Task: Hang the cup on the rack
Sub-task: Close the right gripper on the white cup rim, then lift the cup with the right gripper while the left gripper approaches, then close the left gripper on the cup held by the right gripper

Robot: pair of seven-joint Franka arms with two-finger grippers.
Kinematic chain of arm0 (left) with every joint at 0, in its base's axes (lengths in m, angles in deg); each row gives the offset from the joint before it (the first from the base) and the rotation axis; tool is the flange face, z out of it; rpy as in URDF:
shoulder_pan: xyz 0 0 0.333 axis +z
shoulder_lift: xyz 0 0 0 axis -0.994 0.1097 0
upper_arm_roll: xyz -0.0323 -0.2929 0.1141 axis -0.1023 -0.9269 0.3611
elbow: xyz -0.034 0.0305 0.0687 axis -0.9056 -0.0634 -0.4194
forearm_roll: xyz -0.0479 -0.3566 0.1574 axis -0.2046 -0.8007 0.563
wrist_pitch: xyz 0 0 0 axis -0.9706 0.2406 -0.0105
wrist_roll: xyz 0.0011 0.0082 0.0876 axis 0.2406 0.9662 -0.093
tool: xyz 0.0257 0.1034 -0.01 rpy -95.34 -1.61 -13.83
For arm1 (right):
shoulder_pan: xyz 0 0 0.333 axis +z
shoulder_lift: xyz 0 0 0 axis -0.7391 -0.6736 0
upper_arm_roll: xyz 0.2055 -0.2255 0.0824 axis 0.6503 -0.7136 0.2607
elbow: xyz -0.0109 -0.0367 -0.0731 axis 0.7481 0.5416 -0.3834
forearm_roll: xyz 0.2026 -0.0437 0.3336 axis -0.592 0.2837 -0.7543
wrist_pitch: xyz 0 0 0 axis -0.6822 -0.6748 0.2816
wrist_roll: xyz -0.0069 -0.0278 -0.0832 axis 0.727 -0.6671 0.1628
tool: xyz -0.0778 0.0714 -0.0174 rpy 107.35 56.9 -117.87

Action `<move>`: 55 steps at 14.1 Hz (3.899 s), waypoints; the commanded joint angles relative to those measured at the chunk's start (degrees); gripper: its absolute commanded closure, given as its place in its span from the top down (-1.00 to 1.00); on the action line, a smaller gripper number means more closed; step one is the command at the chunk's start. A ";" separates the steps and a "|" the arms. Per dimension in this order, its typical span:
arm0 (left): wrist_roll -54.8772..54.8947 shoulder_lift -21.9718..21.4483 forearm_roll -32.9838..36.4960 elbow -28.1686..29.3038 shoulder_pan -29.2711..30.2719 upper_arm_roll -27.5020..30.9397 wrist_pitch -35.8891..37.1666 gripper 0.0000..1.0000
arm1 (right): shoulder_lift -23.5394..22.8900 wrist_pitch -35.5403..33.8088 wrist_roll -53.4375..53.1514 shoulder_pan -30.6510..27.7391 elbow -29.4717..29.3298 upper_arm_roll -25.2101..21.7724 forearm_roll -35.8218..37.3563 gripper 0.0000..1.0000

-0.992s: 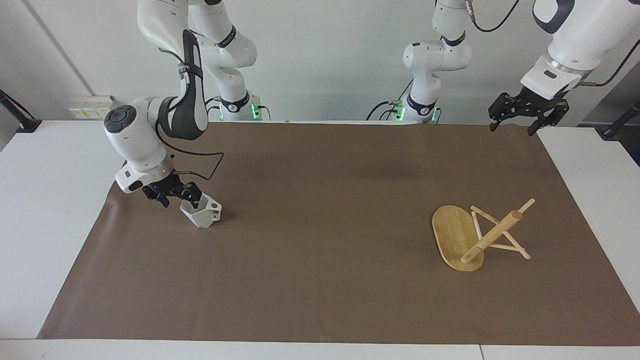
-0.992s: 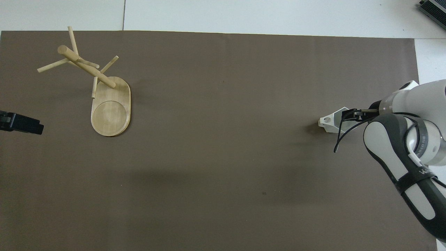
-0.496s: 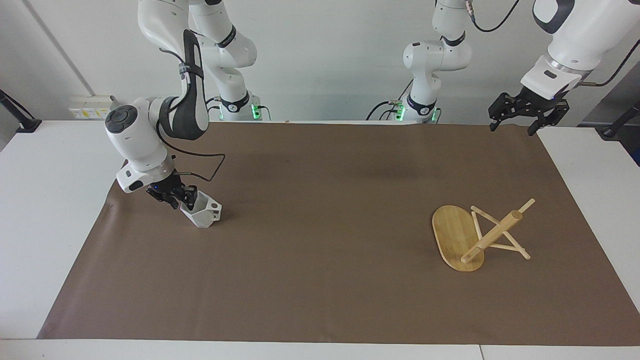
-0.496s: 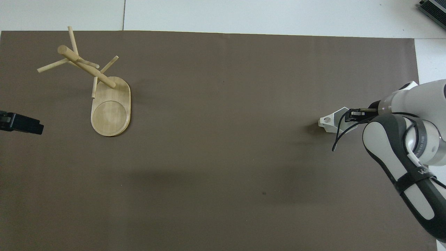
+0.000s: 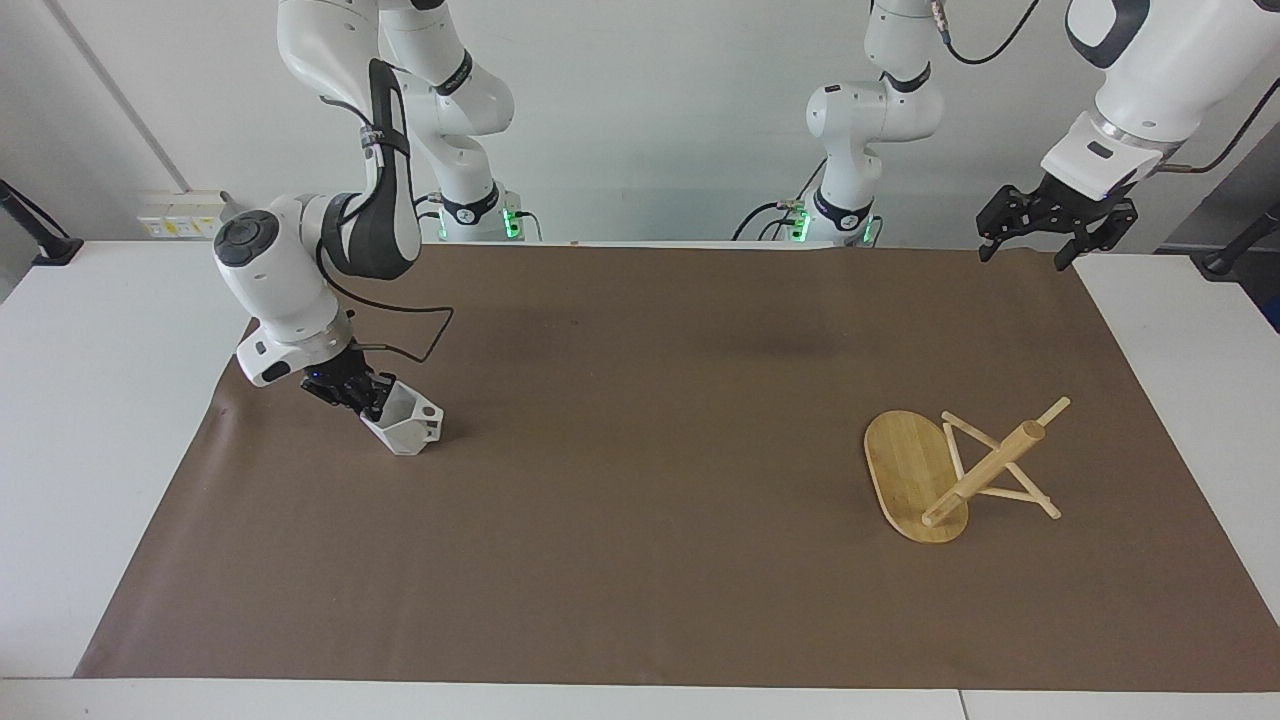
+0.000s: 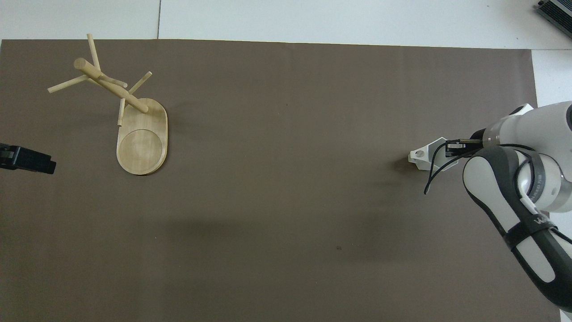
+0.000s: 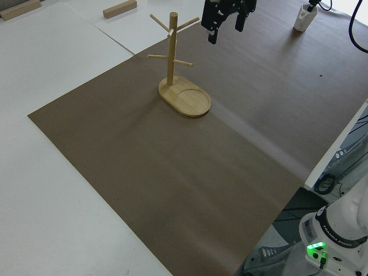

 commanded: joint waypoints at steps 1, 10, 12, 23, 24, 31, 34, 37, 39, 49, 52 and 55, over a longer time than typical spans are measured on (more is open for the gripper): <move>-0.22 -1.73 0.23 1.93 0.87 -0.14 -0.38 1.00 | 0.60 0.43 -0.44 -0.23 0.25 0.47 -0.72 -1.00; -13.03 -3.23 -0.30 4.31 1.13 -0.05 0.76 1.00 | 0.24 -12.73 -0.53 -0.23 -13.96 4.41 -13.69 -1.00; -18.03 -3.31 -2.31 4.31 1.22 0.13 3.65 1.00 | 0.68 -13.63 -0.53 -0.15 -16.27 7.74 -19.84 -1.00; -51.86 -5.51 -16.54 6.50 3.77 3.47 11.49 1.00 | 3.32 -11.09 -4.13 0.03 -20.76 24.10 -45.70 -1.00; -55.03 -6.12 -18.39 7.72 3.77 3.47 10.18 1.00 | 3.93 -10.04 -5.17 -0.06 -20.76 25.68 -47.28 -1.00; -71.49 -8.85 -43.07 17.74 4.47 6.01 -2.56 1.00 | 3.58 3.06 -10.45 -0.06 -20.76 34.47 -52.84 -1.00; -72.11 -8.33 -53.71 21.17 4.82 6.37 -6.34 1.00 | 3.58 3.25 -11.42 0.03 -20.58 36.41 -52.66 -1.00; -72.73 -8.24 -63.72 24.25 4.82 6.37 -8.11 1.00 | 3.93 0.36 -11.34 0.03 -20.40 36.68 -51.61 -1.00; -73.52 -8.50 -67.96 26.88 3.77 5.58 -11.44 1.00 | 3.94 -2.54 -11.34 0.03 -20.49 36.59 -50.38 -1.00; -81.25 -11.31 -71.49 31.73 3.07 0.13 -13.83 1.00 | 4.29 -4.66 -11.42 -0.06 -20.40 36.50 -49.23 -1.00; -83.10 -12.54 -72.19 31.91 3.07 -1.54 -14.00 1.00 | 4.29 -3.70 -11.42 0.03 -20.40 36.77 -49.23 -1.00; -83.72 -13.33 -72.28 31.91 3.07 -3.64 -14.70 1.00 | 4.11 -1.68 -11.51 0.12 -20.40 37.91 -49.23 -1.00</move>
